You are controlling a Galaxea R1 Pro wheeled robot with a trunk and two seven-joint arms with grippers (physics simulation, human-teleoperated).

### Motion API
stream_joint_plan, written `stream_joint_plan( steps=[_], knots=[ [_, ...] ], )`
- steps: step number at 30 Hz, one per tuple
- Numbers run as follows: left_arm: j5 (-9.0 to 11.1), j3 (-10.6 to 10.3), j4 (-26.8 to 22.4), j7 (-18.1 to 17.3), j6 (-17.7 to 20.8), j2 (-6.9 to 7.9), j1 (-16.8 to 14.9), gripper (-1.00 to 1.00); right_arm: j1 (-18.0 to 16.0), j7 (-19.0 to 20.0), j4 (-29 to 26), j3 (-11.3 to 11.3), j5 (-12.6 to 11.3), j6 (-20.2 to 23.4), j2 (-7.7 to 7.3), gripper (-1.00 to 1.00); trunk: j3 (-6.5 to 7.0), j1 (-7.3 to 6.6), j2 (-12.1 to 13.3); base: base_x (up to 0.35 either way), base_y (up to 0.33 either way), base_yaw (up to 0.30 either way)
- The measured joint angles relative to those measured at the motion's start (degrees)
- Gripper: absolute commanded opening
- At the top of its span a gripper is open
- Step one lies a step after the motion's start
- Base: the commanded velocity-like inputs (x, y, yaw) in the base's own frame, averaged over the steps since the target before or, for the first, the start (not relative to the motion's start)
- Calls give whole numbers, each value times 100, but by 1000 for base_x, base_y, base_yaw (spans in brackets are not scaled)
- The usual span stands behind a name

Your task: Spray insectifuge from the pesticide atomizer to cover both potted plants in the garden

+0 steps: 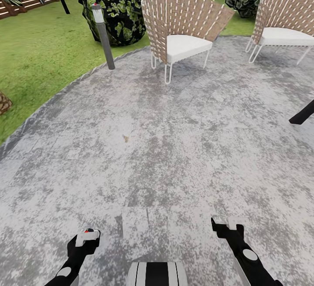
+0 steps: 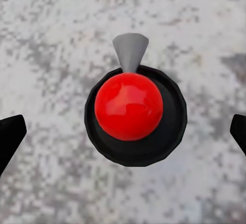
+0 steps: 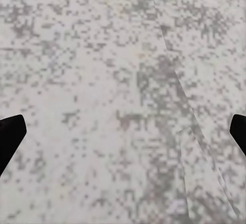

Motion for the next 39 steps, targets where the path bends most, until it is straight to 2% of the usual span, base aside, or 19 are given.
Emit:
stream_joint_plan(
  steps=[39],
  knots=[
    [0,-3,3,-2,-12,0,0,100,0,0,0,0,0,0,0,100,38,0,0,0,0,0]
  ],
)
